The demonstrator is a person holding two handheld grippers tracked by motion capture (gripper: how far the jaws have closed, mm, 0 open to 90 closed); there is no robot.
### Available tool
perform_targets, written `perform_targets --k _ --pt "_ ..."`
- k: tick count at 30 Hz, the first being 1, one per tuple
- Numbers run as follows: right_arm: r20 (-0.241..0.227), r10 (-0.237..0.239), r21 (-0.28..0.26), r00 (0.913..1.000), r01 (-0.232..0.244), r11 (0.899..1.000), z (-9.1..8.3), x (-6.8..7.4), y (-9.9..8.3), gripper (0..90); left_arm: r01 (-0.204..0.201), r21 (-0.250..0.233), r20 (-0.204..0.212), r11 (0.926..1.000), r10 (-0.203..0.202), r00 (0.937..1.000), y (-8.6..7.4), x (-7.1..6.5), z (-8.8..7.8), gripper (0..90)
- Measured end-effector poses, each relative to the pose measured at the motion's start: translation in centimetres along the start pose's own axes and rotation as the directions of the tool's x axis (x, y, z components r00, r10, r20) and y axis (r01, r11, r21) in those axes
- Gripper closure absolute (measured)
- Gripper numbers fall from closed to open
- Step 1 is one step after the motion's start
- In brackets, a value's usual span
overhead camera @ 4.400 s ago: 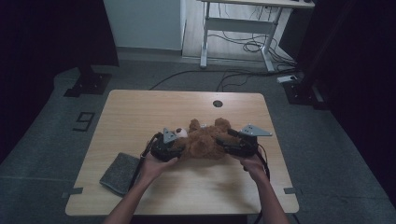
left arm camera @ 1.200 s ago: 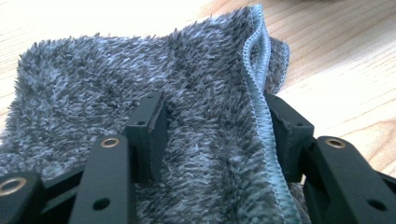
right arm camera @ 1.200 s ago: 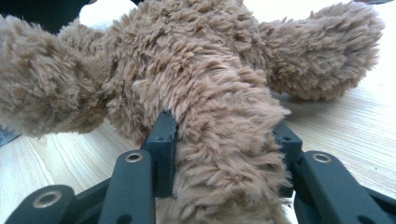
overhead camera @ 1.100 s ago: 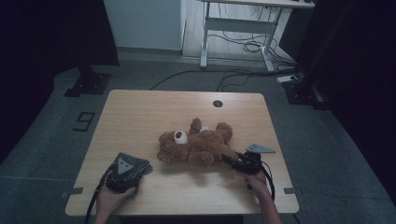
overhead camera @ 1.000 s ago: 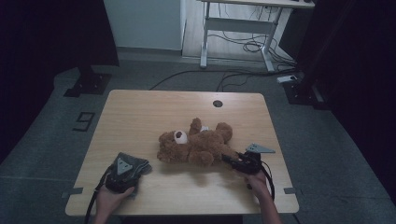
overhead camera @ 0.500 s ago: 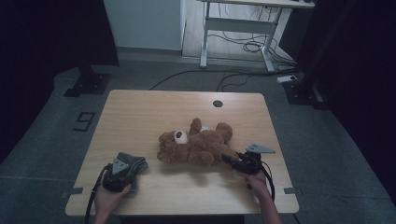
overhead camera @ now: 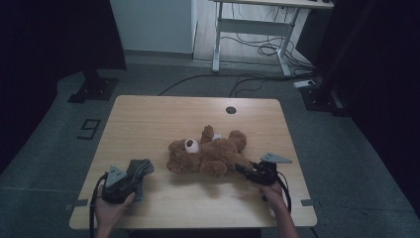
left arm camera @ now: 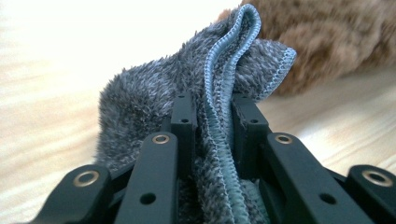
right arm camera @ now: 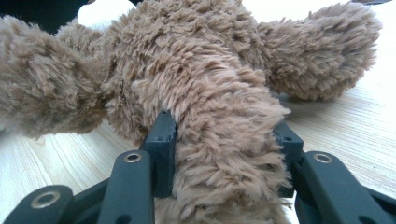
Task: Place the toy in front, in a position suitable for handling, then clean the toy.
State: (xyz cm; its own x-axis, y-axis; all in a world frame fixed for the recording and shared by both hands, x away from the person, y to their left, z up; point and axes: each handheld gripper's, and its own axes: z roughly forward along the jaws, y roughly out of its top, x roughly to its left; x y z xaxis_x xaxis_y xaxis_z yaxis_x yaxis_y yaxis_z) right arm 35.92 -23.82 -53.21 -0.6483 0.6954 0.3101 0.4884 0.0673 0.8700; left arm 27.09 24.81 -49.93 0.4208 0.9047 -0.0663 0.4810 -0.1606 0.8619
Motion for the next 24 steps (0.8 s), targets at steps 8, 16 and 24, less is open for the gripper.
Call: perform_targets --k 8,16,24 --pt "-0.002 -0.004 -0.002 1.0000 0.004 1.000 0.0 0.0 0.0 54.7 -0.012 -0.069 0.027 0.9975 0.014 0.9995 1.3 -1.0 -1.6 73.4" --pt "-0.002 -0.006 -0.001 1.0000 0.006 1.000 0.0 0.0 0.0 54.6 -0.003 -0.079 0.049 0.9969 0.007 0.9988 1.5 -1.1 -1.8 73.9" --pt "-0.002 -0.003 -0.002 1.0000 0.003 1.000 0.0 0.0 0.0 54.6 -0.005 -0.096 0.063 0.9954 0.011 0.9979 1.9 -1.4 -2.0 73.8"
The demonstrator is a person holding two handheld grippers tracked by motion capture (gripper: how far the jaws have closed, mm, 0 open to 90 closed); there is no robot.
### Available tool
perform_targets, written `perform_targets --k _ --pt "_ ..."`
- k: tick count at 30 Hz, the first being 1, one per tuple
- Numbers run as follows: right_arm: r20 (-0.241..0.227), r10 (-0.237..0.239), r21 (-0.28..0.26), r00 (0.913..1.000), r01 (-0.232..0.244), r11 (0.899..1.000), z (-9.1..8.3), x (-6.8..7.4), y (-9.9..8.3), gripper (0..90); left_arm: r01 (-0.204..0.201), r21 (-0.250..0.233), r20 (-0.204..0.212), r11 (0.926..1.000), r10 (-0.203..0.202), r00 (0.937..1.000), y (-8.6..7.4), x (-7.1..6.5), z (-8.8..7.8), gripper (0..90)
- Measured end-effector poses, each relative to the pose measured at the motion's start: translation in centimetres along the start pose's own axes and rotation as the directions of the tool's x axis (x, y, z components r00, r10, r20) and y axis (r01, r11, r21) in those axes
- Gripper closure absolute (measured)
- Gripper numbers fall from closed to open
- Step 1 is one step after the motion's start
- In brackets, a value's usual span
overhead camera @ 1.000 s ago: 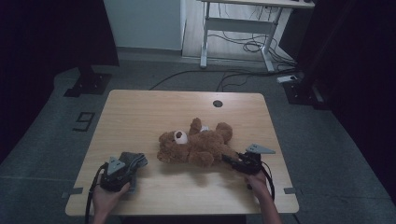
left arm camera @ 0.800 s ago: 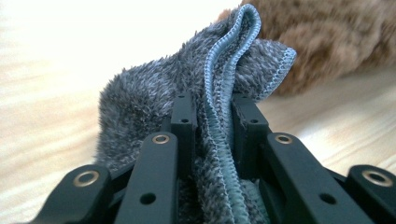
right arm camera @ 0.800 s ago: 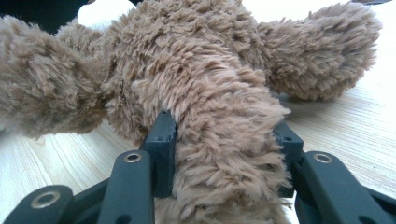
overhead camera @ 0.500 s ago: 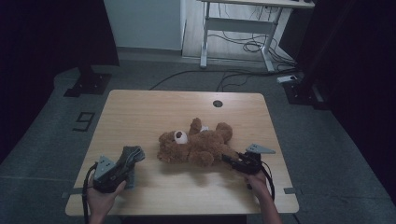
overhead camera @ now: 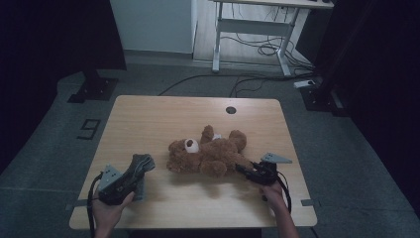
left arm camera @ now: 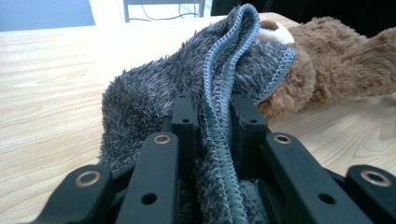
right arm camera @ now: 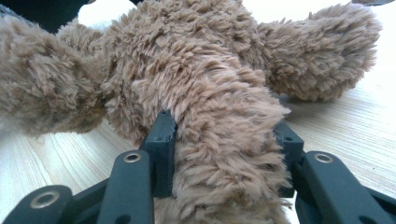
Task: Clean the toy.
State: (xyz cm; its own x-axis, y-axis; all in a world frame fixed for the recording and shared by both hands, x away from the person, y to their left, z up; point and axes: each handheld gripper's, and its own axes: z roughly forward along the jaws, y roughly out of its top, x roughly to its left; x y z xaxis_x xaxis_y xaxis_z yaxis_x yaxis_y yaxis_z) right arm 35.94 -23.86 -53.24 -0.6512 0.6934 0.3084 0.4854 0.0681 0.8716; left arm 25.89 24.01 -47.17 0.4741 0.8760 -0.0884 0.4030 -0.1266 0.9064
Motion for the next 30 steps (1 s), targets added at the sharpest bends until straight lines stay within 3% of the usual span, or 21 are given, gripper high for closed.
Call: perform_targets --k 9,14,25,30 --pt "-0.005 0.006 0.000 1.0000 -0.006 1.000 0.0 -0.1 0.0 54.6 -0.002 -0.001 0.037 1.0000 0.002 0.9993 0.6 -0.7 0.7 73.7" --pt "0.004 0.003 -0.003 1.0000 -0.003 1.000 0.0 0.1 -0.1 54.6 -0.050 0.006 0.058 0.9987 0.050 0.9971 2.2 -2.1 1.8 73.7" --pt "0.008 0.007 -0.008 0.9999 -0.007 1.000 -0.1 0.2 -0.2 54.7 -0.079 0.028 0.105 0.9965 0.076 0.9916 4.3 -3.8 4.2 73.6" --pt "0.011 0.012 -0.012 0.9999 -0.012 1.000 0.0 0.3 -0.2 54.7 -0.102 0.047 0.127 0.9937 0.095 0.9873 5.0 -5.1 5.9 73.6"
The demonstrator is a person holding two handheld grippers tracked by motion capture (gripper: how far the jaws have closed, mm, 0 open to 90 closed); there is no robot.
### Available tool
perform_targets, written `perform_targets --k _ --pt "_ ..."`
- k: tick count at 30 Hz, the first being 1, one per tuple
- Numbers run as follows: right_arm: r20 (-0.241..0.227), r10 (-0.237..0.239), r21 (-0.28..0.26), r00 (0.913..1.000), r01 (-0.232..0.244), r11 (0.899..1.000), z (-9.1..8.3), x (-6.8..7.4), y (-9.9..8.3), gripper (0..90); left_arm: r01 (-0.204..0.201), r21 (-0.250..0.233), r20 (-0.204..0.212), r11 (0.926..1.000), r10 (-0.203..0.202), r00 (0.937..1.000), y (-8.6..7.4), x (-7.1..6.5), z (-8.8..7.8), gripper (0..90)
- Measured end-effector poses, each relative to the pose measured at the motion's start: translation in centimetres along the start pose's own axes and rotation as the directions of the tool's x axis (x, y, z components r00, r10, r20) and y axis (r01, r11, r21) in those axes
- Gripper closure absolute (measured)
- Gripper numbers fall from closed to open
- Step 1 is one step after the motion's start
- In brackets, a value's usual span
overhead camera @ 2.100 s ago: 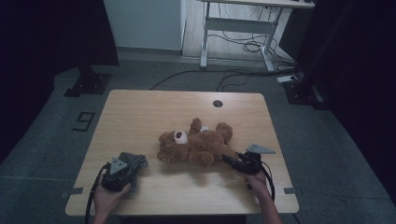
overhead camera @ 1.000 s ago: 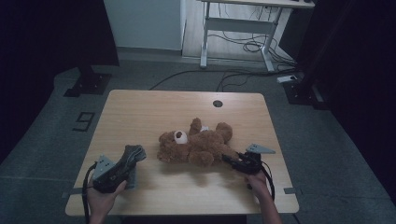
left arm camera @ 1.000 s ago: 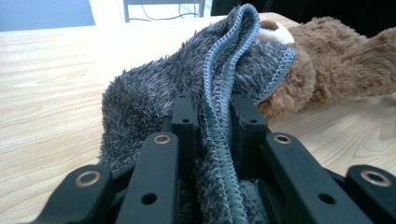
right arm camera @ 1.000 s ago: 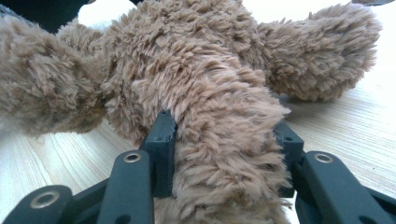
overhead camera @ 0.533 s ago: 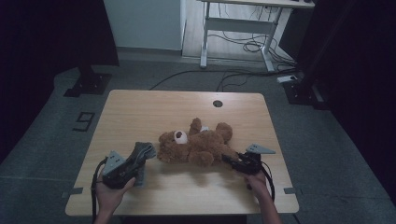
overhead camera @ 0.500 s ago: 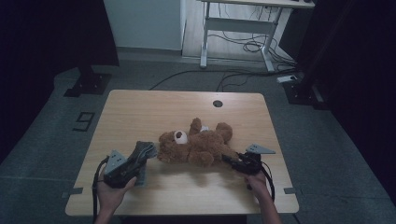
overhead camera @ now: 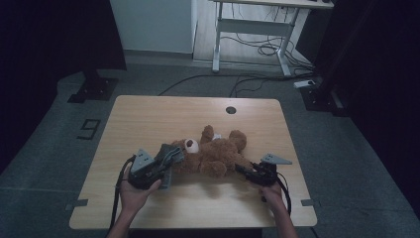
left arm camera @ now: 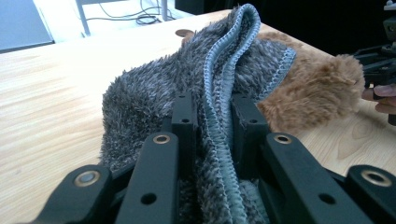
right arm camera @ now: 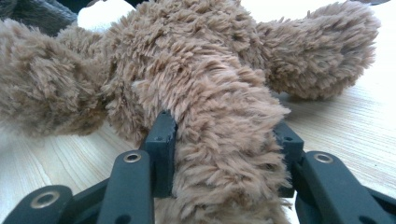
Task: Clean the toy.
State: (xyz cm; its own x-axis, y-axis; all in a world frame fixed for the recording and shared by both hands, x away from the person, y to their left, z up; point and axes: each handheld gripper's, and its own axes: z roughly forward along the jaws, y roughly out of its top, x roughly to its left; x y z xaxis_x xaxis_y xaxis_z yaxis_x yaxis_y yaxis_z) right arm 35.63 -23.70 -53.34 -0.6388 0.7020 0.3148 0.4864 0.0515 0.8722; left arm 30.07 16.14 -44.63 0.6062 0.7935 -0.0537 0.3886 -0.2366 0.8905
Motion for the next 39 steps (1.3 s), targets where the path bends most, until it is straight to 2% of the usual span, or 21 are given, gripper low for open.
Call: perform_targets --k 4,6,10,13,15,16,19,20,21,24,28,29,31,34,39 --pt "0.007 0.005 -0.007 1.0000 -0.005 1.000 0.1 0.2 0.0 54.9 -0.034 0.008 0.025 0.9994 0.034 0.9991 1.2 -1.7 1.9 73.6" --pt "0.011 0.011 -0.013 0.9999 -0.011 1.000 0.2 0.2 0.0 54.9 -0.063 0.014 0.038 0.9979 0.063 0.9973 2.2 -2.8 3.3 73.6" --pt "0.011 0.024 -0.028 0.9997 -0.023 0.999 0.3 0.1 0.0 54.9 -0.094 0.038 0.061 0.9949 0.091 0.9939 3.7 -4.8 6.6 73.7" --pt "0.013 0.021 -0.029 0.9997 -0.021 0.999 0.3 0.1 -0.1 54.8 -0.098 0.091 0.076 0.9910 0.091 0.9929 3.7 -5.8 9.5 73.7" --pt "0.014 0.014 -0.031 0.9998 -0.014 0.999 0.2 0.1 -0.1 54.5 -0.092 0.119 0.062 0.9886 0.086 0.9944 2.9 -5.9 10.6 73.8" --pt "0.012 0.013 -0.029 0.9998 -0.013 1.000 0.2 0.0 -0.1 54.3 -0.083 0.119 0.060 0.9895 0.076 0.9953 2.5 -5.7 10.9 73.9" --pt "-0.002 0.016 -0.029 0.9999 -0.016 0.999 0.1 -0.3 -0.2 53.9 -0.047 0.104 0.061 0.9934 0.041 0.9973 1.4 -4.9 10.4 74.1" --pt "-0.007 0.017 -0.030 0.9998 -0.017 0.999 0.1 -0.4 -0.3 53.8 -0.047 0.104 0.061 0.9934 0.041 0.9973 1.4 -4.9 10.4 74.2" --pt "-0.011 0.017 -0.033 0.9998 -0.018 0.999 0.1 -0.4 -0.3 53.7 -0.048 0.096 0.047 0.9942 0.043 0.9980 1.0 -4.3 9.7 74.3" --pt "-0.019 0.015 -0.033 0.9997 -0.015 0.999 0.1 -0.5 -0.3 53.6 -0.030 0.079 0.047 0.9964 0.027 0.9985 0.4 -3.3 8.3 74.8" --pt "-0.033 0.015 -0.035 0.9993 -0.016 0.999 0.2 -0.7 -0.4 53.5 -0.030 0.063 0.020 0.9976 0.029 0.9994 0.0 -2.2 6.7 75.3" --pt "-0.035 0.017 -0.036 0.9992 -0.019 0.999 0.2 -0.7 -0.4 53.5 -0.030 0.063 0.020 0.9976 0.029 0.9994 0.0 -2.2 6.7 75.3" --pt "-0.036 0.017 -0.033 0.9992 -0.018 0.999 0.2 -0.7 -0.4 53.5 -0.031 0.055 -0.028 0.9980 0.033 0.9991 -0.4 -1.2 5.5 75.2" --pt "-0.038 0.015 -0.032 0.9992 -0.016 0.999 0.2 -0.7 -0.4 53.6 -0.010 0.062 -0.044 0.9980 0.013 0.9989 -0.9 -0.2 5.1 75.2" --pt "-0.041 0.012 -0.027 0.9991 -0.013 1.000 0.2 -0.7 -0.4 53.5 0.006 0.082 -0.104 0.9966 0.003 0.9946 -1.8 1.2 4.8 75.2"
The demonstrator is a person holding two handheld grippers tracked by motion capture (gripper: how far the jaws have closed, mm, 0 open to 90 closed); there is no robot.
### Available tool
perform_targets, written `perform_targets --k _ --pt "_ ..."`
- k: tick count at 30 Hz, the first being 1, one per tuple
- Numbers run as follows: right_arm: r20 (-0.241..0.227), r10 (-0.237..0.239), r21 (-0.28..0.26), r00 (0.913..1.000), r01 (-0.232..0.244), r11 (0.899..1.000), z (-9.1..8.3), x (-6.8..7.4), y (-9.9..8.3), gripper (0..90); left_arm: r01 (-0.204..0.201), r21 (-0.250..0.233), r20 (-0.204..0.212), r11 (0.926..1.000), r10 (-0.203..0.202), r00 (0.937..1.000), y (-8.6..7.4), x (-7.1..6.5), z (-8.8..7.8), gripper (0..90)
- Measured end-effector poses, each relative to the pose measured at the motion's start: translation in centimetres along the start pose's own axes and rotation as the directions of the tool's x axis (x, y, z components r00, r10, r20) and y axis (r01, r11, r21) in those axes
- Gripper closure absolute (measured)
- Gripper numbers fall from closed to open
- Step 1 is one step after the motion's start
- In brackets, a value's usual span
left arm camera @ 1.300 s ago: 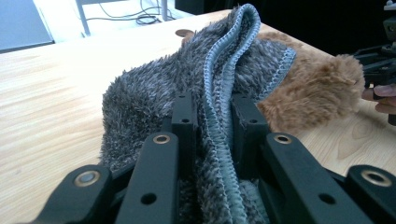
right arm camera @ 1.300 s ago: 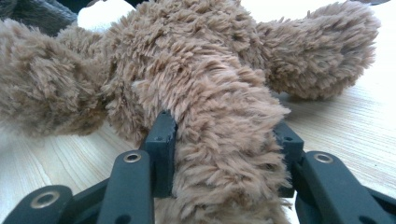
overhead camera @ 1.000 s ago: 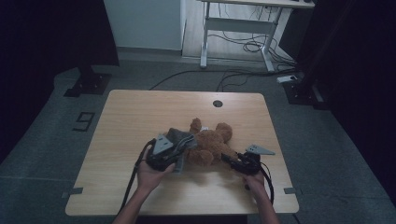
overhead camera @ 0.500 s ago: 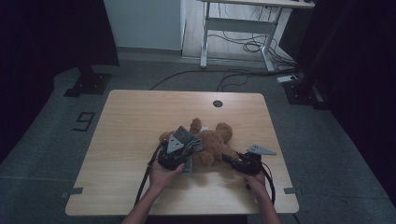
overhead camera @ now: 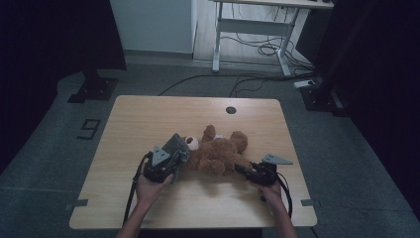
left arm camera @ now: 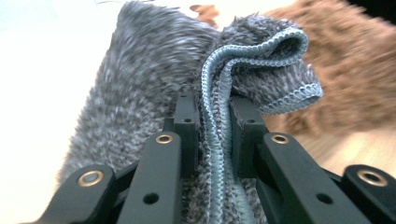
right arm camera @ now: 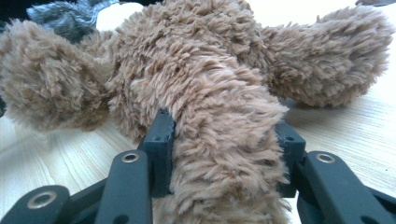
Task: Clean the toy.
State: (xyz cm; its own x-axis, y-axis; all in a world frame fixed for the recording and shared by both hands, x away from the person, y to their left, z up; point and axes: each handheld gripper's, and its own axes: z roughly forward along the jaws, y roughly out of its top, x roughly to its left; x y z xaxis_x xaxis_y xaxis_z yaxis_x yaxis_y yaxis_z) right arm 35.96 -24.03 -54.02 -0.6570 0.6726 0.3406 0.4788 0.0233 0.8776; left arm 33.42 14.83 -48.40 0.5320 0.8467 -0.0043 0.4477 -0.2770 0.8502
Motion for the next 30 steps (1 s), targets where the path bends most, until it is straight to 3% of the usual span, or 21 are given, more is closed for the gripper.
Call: perform_targets --k 4,8,10,13,14,16,20,21,23,24,26,28,29,30 --pt "0.002 0.007 -0.004 1.0000 -0.007 1.000 0.0 -0.1 0.0 53.5 0.042 0.005 0.001 0.9991 -0.042 0.9991 -0.6 1.5 -0.4 75.1" --pt "-0.002 0.014 -0.005 0.9999 -0.014 1.000 0.1 -0.2 -0.1 53.6 0.056 -0.012 0.017 0.9984 -0.055 0.9983 -0.6 1.6 -0.9 75.1" --pt "-0.002 0.013 -0.004 0.9999 -0.013 1.000 0.0 -0.2 0.0 53.7 0.045 -0.034 0.031 0.9984 -0.044 0.9985 -0.2 1.0 -1.3 75.1" --pt "-0.002 0.010 -0.009 0.9999 -0.010 1.000 0.1 -0.1 -0.1 54.3 -0.014 -0.078 0.070 0.9969 0.019 0.9973 2.1 -1.3 -1.8 75.1" --pt "-0.002 0.008 -0.008 1.0000 -0.008 1.000 0.1 -0.1 -0.1 54.4 -0.014 -0.078 0.070 0.9969 0.019 0.9973 2.1 -1.3 -1.8 75.0" --pt "0.001 0.006 -0.013 1.0000 -0.006 1.000 0.1 -0.1 -0.1 54.6 -0.074 -0.072 0.087 0.9946 0.080 0.9930 4.4 -2.9 -1.0 74.9" --pt "0.001 0.004 -0.011 1.0000 -0.004 1.000 0.1 -0.1 -0.1 54.6 -0.082 -0.061 0.117 0.9947 0.089 0.9891 6.0 -4.0 0.3 74.9" --pt "0.001 0.002 -0.009 1.0000 -0.002 1.000 0.1 -0.1 -0.1 54.6 -0.074 -0.050 0.138 0.9960 0.080 0.9871 6.7 -4.8 1.4 74.9" --pt "-0.001 0.001 -0.007 1.0000 -0.001 1.000 0.1 -0.1 0.0 54.6 -0.066 -0.045 0.159 0.9968 0.072 0.9847 6.9 -5.5 2.1 74.9" --pt "-0.001 0.001 -0.007 1.0000 -0.001 1.000 0.1 -0.1 0.0 54.6 -0.070 -0.032 0.182 0.9971 0.074 0.9805 6.9 -6.5 3.0 74.9" --pt "0.001 0.003 -0.008 1.0000 -0.003 1.000 0.1 -0.1 -0.1 54.6 -0.090 -0.010 0.190 0.9959 0.090 0.9776 6.5 -7.6 4.1 74.8" --pt "0.002 0.004 -0.008 1.0000 -0.004 1.000 0.1 0.0 -0.1 54.6 -0.150 0.042 0.143 0.9878 0.143 0.9794 5.6 -8.5 5.2 74.6" --pt "0.002 -0.001 -0.004 1.0000 0.001 1.000 0.0 -0.1 0.0 54.5 -0.158 0.048 0.133 0.9862 0.151 0.9795 5.2 -8.5 5.4 74.5" --pt "0.001 -0.004 -0.001 1.0000 0.004 1.000 0.0 -0.1 0.0 54.5 -0.142 0.042 0.142 0.9890 0.134 0.9807 4.8 -8.3 5.4 74.5"
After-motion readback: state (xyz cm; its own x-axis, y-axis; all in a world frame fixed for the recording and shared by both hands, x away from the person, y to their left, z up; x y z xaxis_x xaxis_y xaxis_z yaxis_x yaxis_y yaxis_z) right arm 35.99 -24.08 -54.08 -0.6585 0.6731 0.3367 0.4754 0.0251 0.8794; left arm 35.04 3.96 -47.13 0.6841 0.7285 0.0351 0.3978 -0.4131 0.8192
